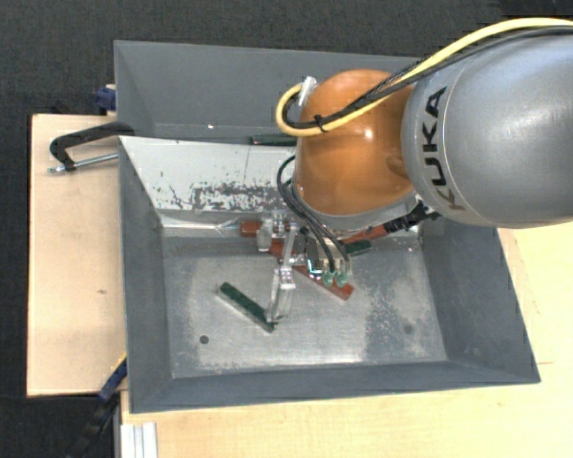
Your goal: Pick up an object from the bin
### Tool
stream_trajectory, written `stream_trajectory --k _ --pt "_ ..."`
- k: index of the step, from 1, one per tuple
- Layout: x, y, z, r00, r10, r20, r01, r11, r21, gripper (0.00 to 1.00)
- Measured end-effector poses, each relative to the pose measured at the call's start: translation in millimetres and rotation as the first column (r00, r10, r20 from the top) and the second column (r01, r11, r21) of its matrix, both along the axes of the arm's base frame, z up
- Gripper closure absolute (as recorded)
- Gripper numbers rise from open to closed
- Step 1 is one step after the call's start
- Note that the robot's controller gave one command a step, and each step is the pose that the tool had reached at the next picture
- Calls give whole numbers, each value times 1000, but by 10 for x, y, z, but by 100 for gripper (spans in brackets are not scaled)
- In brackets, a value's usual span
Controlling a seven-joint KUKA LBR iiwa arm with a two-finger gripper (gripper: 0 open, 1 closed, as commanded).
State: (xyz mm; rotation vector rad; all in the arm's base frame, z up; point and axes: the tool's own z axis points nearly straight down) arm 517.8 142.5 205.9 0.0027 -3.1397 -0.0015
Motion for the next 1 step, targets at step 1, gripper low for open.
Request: stream_trajectory --k 1 --pt "9 -5 11 1000 -1 3 1 1000 0 0"
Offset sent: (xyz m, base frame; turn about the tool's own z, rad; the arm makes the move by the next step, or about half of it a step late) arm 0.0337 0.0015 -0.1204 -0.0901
